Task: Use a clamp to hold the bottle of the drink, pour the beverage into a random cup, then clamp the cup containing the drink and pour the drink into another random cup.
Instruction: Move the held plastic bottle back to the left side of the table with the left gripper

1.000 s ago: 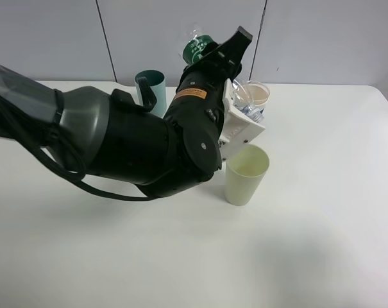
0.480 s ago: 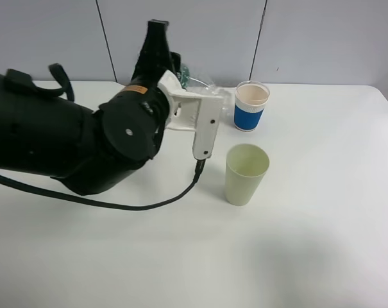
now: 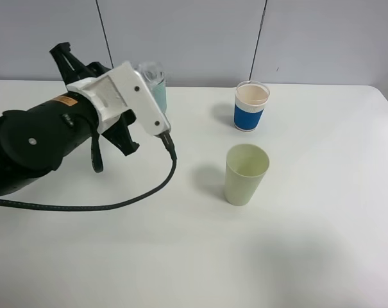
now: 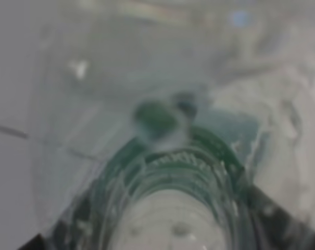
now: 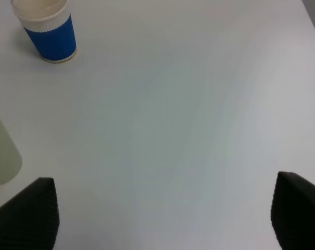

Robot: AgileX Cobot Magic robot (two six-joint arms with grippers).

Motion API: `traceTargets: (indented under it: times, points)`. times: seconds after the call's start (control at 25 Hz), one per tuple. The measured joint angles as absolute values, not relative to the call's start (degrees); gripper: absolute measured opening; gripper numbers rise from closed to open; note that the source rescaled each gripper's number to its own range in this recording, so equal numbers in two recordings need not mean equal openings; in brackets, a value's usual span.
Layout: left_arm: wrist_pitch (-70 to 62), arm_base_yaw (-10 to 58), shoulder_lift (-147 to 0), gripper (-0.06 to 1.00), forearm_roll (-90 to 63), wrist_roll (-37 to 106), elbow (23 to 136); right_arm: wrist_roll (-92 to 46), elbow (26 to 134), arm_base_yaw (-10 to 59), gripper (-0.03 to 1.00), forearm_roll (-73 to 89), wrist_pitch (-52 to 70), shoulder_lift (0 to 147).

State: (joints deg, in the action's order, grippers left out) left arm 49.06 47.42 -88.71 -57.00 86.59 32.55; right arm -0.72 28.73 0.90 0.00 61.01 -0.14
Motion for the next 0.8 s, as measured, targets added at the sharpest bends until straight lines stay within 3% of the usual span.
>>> traceTargets:
  times: [0.44,0.8]
  points:
    - [45.3,33.6,-86.2,0.03,-40.1,48.2,25.1,-0.7,28.7,0.9,0.51,0.0,61.0,-0.1]
    - [40.4,18.2,-86.1,0.03,-13.9,7.8,24.0,-0.7,28.7,0.9,0.51,0.0,61.0,-0.1]
